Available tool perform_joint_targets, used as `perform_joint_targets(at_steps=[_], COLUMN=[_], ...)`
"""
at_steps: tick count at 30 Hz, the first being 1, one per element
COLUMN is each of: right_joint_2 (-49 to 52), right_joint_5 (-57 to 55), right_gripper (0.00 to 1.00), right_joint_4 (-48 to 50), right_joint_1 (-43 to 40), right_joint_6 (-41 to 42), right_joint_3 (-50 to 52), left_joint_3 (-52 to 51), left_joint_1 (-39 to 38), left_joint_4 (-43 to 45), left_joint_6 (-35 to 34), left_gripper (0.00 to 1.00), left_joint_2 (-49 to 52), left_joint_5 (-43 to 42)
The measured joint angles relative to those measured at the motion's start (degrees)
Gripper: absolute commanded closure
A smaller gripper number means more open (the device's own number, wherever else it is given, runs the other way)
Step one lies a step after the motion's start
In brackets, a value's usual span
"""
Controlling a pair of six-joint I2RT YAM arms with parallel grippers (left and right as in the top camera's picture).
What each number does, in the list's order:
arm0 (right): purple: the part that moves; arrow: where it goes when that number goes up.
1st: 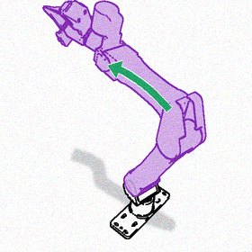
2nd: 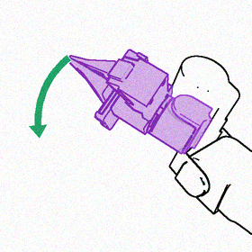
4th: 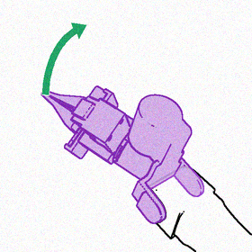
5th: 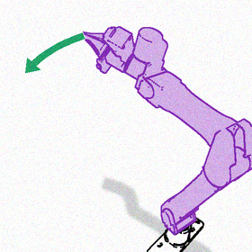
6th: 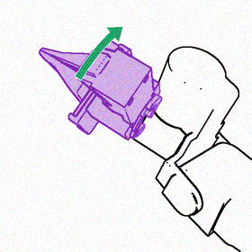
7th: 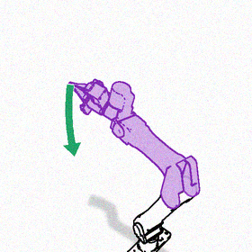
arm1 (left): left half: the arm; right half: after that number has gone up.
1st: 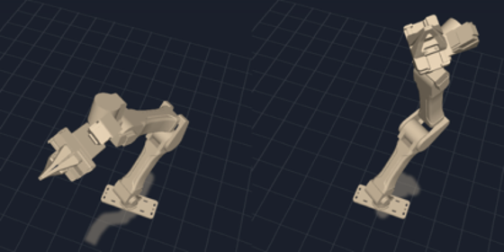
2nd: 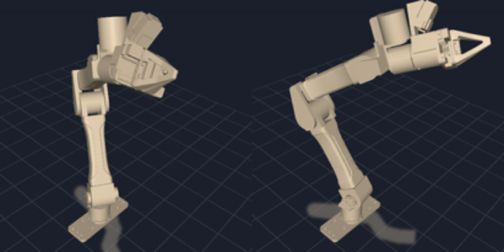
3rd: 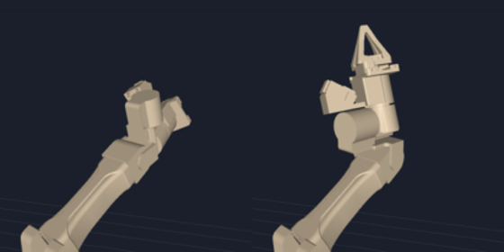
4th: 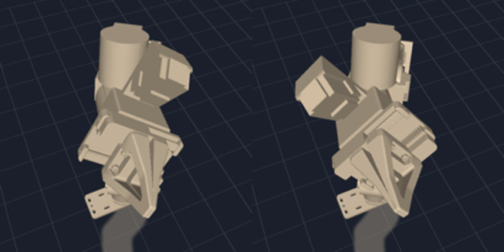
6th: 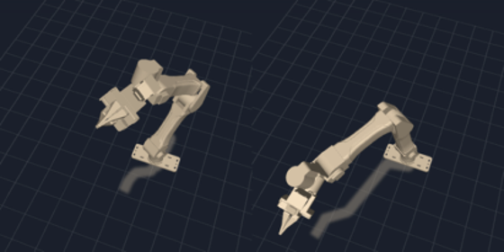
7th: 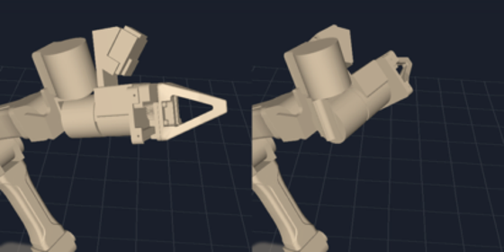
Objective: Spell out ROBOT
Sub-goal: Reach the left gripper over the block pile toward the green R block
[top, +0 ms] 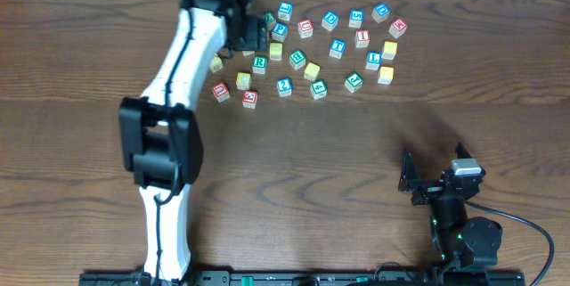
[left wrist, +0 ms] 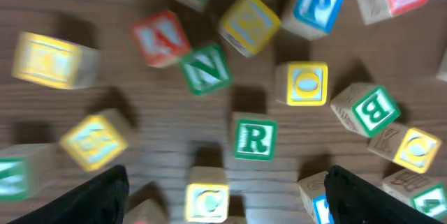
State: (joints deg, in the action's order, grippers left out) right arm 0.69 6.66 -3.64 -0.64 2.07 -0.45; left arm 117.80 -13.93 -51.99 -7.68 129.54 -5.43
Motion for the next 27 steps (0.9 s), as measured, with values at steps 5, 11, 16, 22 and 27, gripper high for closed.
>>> perform_joint_targets(at_steps=[5, 11, 16, 22, 27], right_joint_2=[0.0, 0.0, 0.0, 0.0, 0.0], right_joint_5=[0.0, 0.0, 0.0, 0.0, 0.0], right_gripper=[0.01, 0.01, 0.01, 0.01, 0.01], right_joint_4=[0.0, 0.0, 0.0, 0.0, 0.0], right_joint_1=[0.0, 0.0, 0.0, 0.0, 0.0], right_joint_6=[0.0, 0.0, 0.0, 0.0, 0.0], right_joint_3=[0.0, 0.0, 0.0, 0.0, 0.0], left_joint_3=[0.0, 0.0, 0.0, 0.0, 0.0], left_joint_1=[-3.3, -4.2, -3.8, -3.5, -3.2], left_joint_4=[0.0, 1.5, 2.6, 3.4, 3.4], left_joint_6=[0.0, 0.3, 1.6, 2.1, 2.2], left_gripper=[0.19, 0.29, 0.30, 0.36, 0.41], left_joint_2=[3.9, 4.5, 4.5, 5.9, 7.0], left_joint_5=[2.4, 4.4, 4.9, 5.4, 5.6])
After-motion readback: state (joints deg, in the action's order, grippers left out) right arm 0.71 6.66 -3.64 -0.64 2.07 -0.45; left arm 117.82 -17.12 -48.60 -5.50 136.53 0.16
